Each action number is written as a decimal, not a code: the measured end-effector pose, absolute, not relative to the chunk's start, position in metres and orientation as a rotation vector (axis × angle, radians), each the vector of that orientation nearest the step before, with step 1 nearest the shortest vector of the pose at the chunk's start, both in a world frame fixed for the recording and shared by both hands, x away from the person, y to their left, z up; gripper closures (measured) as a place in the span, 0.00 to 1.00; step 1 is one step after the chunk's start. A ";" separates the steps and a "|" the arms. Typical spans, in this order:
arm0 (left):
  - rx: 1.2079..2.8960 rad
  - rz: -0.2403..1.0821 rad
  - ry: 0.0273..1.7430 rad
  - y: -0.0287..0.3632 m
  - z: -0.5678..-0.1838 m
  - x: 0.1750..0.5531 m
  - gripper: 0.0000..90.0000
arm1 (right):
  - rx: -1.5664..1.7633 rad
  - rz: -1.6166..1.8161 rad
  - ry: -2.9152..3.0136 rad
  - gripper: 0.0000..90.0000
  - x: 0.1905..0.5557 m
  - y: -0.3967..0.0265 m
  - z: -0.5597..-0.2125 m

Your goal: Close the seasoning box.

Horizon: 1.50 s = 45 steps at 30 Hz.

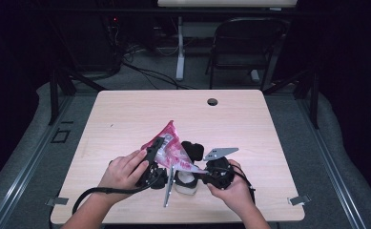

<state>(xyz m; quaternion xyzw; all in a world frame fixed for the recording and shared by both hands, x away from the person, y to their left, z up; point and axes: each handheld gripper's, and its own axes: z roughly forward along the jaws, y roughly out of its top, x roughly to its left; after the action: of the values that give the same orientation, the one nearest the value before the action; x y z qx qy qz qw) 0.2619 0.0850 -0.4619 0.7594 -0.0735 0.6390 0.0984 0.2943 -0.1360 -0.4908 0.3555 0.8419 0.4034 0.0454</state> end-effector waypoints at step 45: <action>2.255 1.883 -0.213 0.086 -0.462 0.262 0.73 | 1.084 1.227 2.575 1.00 0.294 -0.134 -0.492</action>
<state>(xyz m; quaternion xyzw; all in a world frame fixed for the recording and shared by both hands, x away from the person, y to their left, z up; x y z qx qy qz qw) 0.2618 0.0856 -0.4616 0.7618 -0.0719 0.6363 0.0978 0.2937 -0.1336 -0.4922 0.3549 0.8430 0.4018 0.0449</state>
